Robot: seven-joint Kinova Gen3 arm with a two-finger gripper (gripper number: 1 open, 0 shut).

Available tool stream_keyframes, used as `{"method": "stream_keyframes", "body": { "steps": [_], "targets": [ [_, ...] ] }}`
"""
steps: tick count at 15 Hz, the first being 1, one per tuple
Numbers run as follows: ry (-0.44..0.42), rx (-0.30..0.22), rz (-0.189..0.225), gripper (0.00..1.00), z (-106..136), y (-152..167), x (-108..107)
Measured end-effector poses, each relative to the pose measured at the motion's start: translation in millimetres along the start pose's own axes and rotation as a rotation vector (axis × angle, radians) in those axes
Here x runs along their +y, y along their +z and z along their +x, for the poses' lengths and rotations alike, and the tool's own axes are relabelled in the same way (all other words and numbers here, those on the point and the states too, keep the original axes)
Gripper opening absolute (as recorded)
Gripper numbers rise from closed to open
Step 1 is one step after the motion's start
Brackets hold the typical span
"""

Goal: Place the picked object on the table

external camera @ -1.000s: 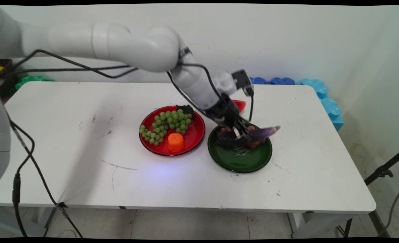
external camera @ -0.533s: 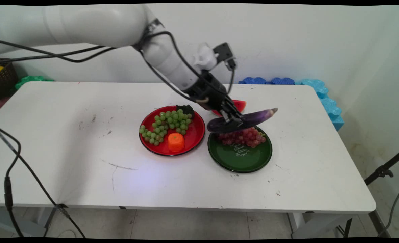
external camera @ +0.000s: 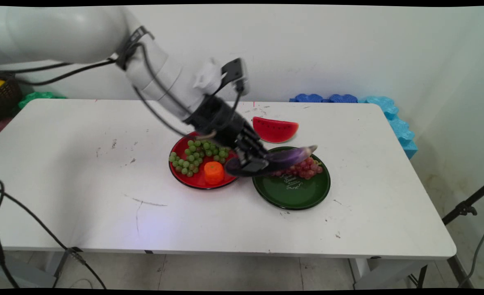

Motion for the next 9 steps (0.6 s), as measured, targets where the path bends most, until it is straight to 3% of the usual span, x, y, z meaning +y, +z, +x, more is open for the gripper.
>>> {"method": "stream_keyframes", "body": {
  "steps": [9],
  "targets": [
    [-0.005,-0.047,-0.018,0.00,-65.8,23.6,35.5]
  ]
}}
